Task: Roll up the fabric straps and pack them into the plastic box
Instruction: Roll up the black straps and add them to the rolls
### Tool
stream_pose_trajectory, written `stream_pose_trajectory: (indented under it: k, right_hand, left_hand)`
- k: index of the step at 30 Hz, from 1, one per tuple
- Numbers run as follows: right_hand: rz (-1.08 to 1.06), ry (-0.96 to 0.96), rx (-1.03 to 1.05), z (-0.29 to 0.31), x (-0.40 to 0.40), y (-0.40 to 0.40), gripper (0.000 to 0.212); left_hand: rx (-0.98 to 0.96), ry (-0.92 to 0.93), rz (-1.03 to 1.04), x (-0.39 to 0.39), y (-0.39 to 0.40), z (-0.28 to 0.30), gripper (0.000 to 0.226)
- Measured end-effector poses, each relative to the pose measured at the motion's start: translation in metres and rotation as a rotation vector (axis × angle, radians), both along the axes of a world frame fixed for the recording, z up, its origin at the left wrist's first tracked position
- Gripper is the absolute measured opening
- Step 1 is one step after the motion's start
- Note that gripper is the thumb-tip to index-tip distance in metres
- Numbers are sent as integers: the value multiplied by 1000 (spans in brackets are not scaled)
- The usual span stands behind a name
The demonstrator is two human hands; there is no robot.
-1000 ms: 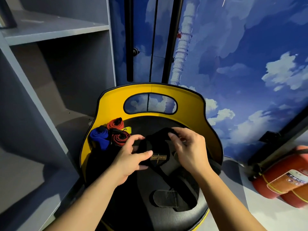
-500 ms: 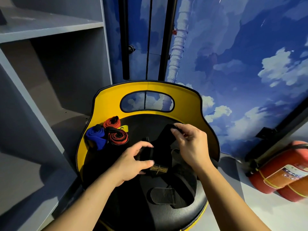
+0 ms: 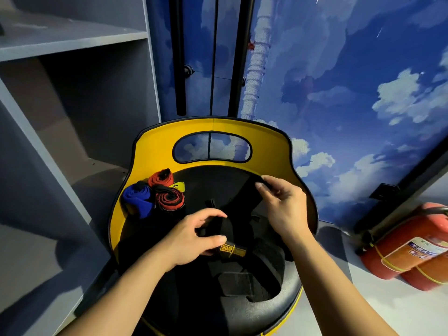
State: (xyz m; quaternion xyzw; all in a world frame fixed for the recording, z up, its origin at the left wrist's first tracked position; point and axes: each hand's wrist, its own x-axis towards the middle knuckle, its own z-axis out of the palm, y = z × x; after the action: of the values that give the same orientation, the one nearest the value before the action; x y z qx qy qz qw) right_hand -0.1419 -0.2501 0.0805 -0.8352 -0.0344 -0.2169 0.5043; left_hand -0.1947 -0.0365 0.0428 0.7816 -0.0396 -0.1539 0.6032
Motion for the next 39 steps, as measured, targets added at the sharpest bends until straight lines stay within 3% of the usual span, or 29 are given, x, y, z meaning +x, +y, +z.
stream_pose_trajectory:
  k: [2, 5, 10, 19, 22, 24, 29, 32, 34, 36, 39]
  right_hand:
    - [115, -72, -35, 1, -5, 5, 13]
    - [279, -237, -258, -2, -13, 11, 11]
    - [381, -408, -560, -8, -26, 22, 19]
    - [397, -493, -607, -33, -37, 35, 18]
    - [434, -452, -610, -35, -41, 38, 27]
    - [461, -400, -548, -33, -43, 39, 33]
    - [330, -240, -223, -22, -36, 40, 15]
    - [289, -10, -105, -23, -31, 35, 46]
    - [402, 241, 143, -21, -31, 32, 66]
    - [567, 480, 454, -19, -32, 32, 69]
    - [591, 549, 586, -16, -31, 32, 60]
  left_hand:
    - [-115, 74, 119, 4, 2, 1, 43]
    - [-239, 151, 292, 10, 6, 6, 40]
    - [-366, 166, 493, 17, 10, 12, 40]
    - [-534, 189, 563, 13, 9, 21, 40]
    - [-615, 252, 550, 14, 14, 20, 36]
    - [-661, 295, 489, 14, 18, 21, 35]
    - [-716, 360, 393, 11, 14, 23, 46]
    - [-722, 356, 390, 12, 14, 26, 53]
    - [-704, 332, 379, 12, 15, 27, 51]
    - [-688, 324, 384, 11, 15, 26, 60]
    - [-655, 277, 365, 10, 13, 26, 69]
